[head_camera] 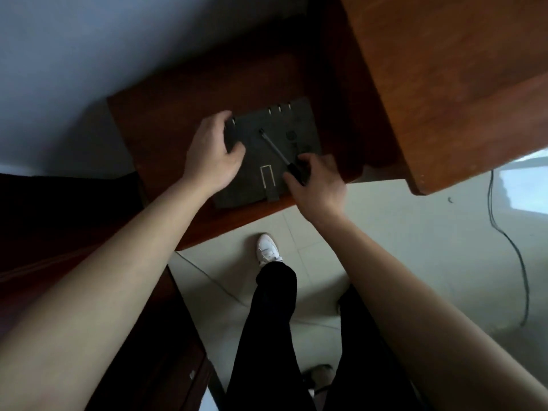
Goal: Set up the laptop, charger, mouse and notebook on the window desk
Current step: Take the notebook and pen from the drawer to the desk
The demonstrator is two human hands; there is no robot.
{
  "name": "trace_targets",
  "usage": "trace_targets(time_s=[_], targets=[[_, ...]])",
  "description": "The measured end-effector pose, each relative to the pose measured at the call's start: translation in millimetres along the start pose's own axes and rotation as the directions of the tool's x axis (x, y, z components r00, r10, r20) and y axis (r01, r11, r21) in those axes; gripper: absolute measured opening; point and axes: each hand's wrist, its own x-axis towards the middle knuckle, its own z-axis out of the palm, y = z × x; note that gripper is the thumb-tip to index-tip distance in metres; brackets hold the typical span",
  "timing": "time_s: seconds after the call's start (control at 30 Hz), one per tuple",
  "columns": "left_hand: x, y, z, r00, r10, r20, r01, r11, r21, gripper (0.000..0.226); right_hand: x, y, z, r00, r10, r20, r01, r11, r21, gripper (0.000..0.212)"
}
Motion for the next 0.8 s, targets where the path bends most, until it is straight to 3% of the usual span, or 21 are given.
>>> trace_targets(time_s=[0.1, 0.2, 0.27, 0.37, 0.47, 0.53, 0.67, 0.8], targets=[[20.8, -4.3, 4.6, 0.993, 0.116, 0.029, -0.12, 0.971, 0.209, 0.06, -1.2, 5.2, 8.9, 0.997, -0.001, -0.071, 0.002, 1.0, 0.007, 0.036], [33.6, 0.6, 11.4, 0.983, 0.169, 0.066, -0.18, 0.954, 0.241, 0.057, -12.5, 8.9, 16.9, 0.992, 0.025, -0.127, -0.021, 0.999, 0.039, 0.026], [38.0, 4.9, 19.1, 0.979, 0.185, 0.09, -0.203, 0.942, 0.266, 0.055, -22.2, 10.8, 22.6, 0.98, 0.153, -0.126, -0.131, 0.977, 0.166, 0.019], [41.9, 7.1, 27.3, 0.972, 0.213, 0.098, -0.235, 0.879, 0.415, 0.068, -36.7, 11.0, 28.5, 0.909, 0.417, 0.003, -0.365, 0.792, 0.49, 0.015], [41.5, 3.3, 30.1, 0.978, 0.157, 0.138, -0.204, 0.866, 0.456, 0.079, -45.2, 7.7, 34.4, 0.83, 0.536, 0.154, -0.507, 0.612, 0.607, 0.016], [33.5, 0.1, 33.5, 0.984, 0.061, 0.168, -0.124, 0.91, 0.396, 0.081, -48.2, 6.0, 39.6, 0.812, 0.543, 0.214, -0.545, 0.574, 0.611, 0.019], [3.1, -12.9, 36.9, 0.97, -0.117, 0.211, 0.095, 0.99, 0.109, 0.076, -54.8, 8.7, 41.9, 0.796, 0.526, 0.3, -0.57, 0.486, 0.663, 0.035], [-45.9, -22.0, 35.7, 0.936, -0.257, 0.242, 0.323, 0.902, -0.288, 0.059, -73.9, 22.8, 28.2, 0.795, 0.502, 0.34, -0.579, 0.463, 0.671, 0.051]])
